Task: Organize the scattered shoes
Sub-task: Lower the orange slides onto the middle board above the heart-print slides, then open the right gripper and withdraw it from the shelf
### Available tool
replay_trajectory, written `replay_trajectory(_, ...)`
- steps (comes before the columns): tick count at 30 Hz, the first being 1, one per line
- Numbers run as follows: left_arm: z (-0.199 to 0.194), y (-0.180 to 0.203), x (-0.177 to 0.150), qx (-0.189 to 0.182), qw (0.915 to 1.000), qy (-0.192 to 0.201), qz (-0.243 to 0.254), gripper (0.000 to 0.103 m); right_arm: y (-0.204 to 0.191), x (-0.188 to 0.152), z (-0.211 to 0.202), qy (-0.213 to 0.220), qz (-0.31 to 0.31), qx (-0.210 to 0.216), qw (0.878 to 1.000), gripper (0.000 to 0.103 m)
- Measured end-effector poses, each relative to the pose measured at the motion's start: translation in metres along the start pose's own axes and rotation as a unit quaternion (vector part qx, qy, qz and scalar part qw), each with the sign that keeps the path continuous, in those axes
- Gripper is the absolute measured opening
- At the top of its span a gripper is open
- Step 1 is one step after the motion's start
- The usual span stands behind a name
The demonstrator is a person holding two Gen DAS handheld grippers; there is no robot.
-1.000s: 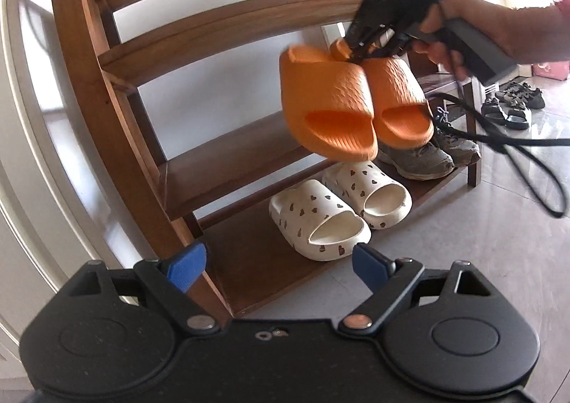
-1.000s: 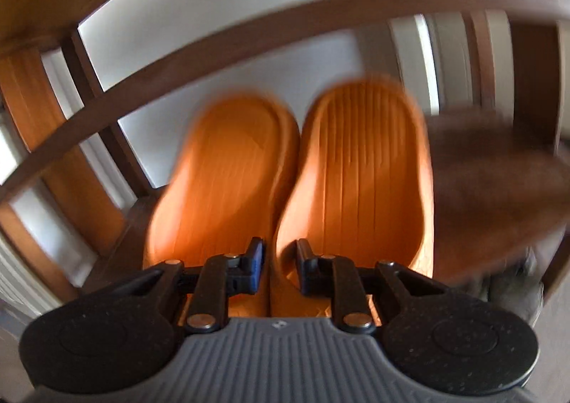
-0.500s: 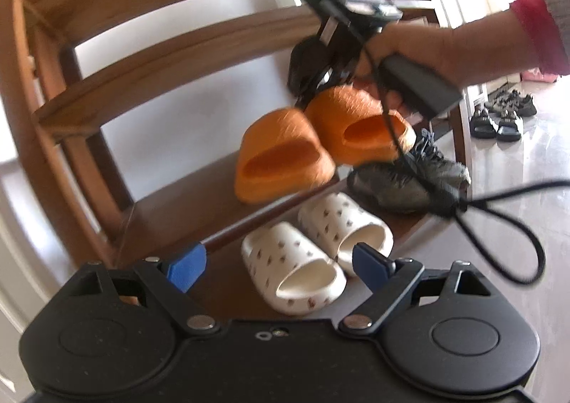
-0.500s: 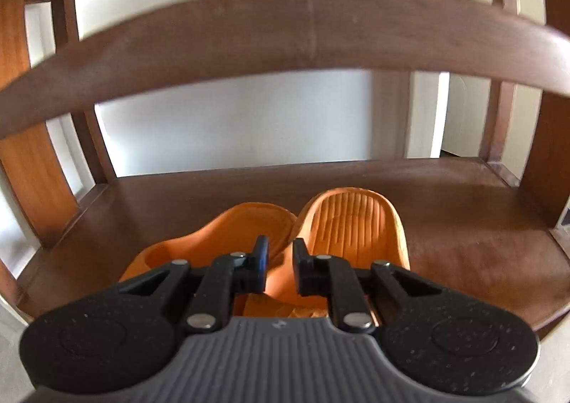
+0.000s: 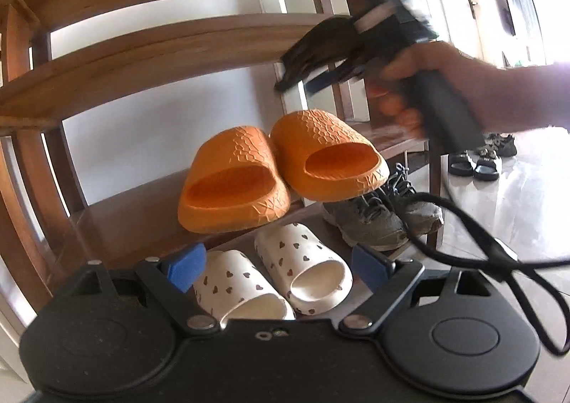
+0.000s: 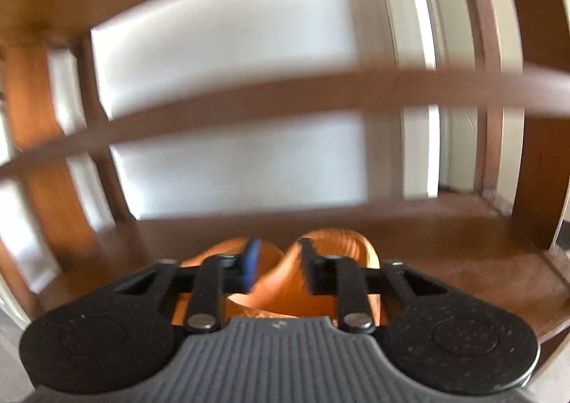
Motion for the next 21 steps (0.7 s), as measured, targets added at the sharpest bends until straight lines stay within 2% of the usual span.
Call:
replay_trajectory(3,-0.006,-0.013,-0.002,0.027,0.9996,0.003,-0.001,0.09,0.01,0.005,-0.028,0.038,0.014,0.02,0.999,0.052)
replay_trajectory(4,-0.006,-0.018,-0.003,0.041,0.9992,0.002,-0.007,0.09,0.01,-0.001,-0.04,0.033,0.01,0.032,0.999,0.05)
replay_trajectory(5,-0.004,-0.022,-0.003,0.051,0.9986,-0.002,-0.015,0.09,0.008,-0.011,-0.052,0.018,0.001,0.046,0.999,0.049)
replay_trajectory(7,0.003,-0.03,0.0,0.073,0.9963,-0.016,-0.042,0.089,0.002,-0.029,-0.059,-0.014,-0.014,0.052,0.998,0.036)
replay_trajectory(11,0.02,-0.028,0.006,0.097,0.9937,-0.036,-0.044,0.089,-0.019,-0.07,-0.055,-0.082,-0.02,0.066,0.994,0.032)
replay_trajectory(15,0.031,-0.027,0.008,0.114,0.9919,-0.039,-0.041,0.089,-0.026,-0.076,-0.032,-0.093,-0.029,0.035,0.995,0.033)
replay_trajectory(17,0.037,-0.028,0.015,0.118,0.9925,-0.017,-0.03,0.091,-0.02,-0.068,-0.02,-0.092,-0.017,0.021,0.995,0.031)
replay_trajectory(21,0.059,-0.025,0.027,0.114,0.9934,-0.008,-0.015,0.091,0.002,-0.051,0.006,-0.083,0.012,-0.011,0.996,0.033)
Point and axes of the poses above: each gripper's, at about its wrist camera, not at the fingertips, and z roughly the way its jaws point, y to its right, x to its top, the point moved 7 cm from there along z, roughly the way its jaws point, and after that the axes turned 7 degrees about -x, right-handed, at the moved point
